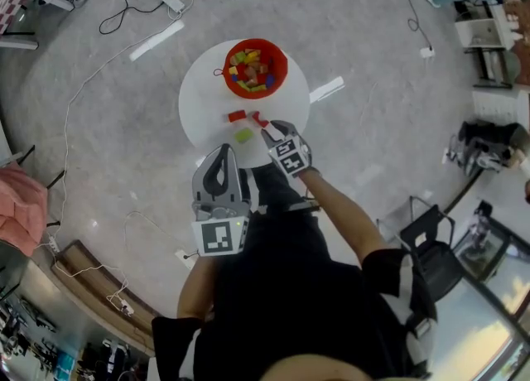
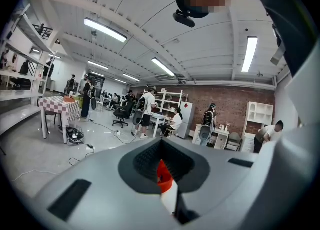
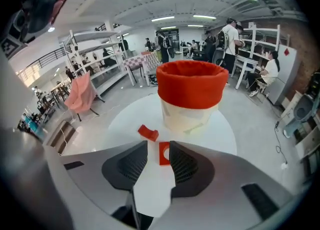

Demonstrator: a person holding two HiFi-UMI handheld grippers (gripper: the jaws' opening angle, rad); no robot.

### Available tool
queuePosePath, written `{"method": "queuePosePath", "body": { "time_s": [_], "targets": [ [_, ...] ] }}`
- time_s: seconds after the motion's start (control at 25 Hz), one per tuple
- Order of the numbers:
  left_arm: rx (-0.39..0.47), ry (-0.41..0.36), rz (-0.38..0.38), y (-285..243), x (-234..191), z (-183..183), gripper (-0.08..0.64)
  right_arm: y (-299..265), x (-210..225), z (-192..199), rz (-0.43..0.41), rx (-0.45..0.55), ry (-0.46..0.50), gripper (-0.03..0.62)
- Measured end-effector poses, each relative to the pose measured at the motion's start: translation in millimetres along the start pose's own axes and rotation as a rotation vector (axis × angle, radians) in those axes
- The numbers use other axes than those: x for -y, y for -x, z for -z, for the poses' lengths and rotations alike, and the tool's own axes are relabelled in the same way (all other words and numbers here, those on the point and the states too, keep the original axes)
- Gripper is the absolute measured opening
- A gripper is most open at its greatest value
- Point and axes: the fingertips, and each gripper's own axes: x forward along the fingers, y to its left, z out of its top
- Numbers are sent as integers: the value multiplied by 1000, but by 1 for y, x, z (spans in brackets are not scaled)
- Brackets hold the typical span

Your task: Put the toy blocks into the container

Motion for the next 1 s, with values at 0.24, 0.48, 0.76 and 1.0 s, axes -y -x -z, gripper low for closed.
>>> {"method": "queuePosePath", "body": {
  "time_s": [0.24,0.48,0.76,1.0],
  "targets": [
    [-9,-1,-6,-7,1,3,-7,-32,9,34,-20,-127,-19,149],
    [-25,3,-24,-10,0,11,-8,-62,14,54,-29,-198,-14,153],
    [-48,8,-41,-9,-3,19,-8,-81,17,62,-26,-240,-16,159],
    [-54,22,-54,-10,-5,22,-7,-91,18,69,-9,-282,-3,158]
  ]
}}
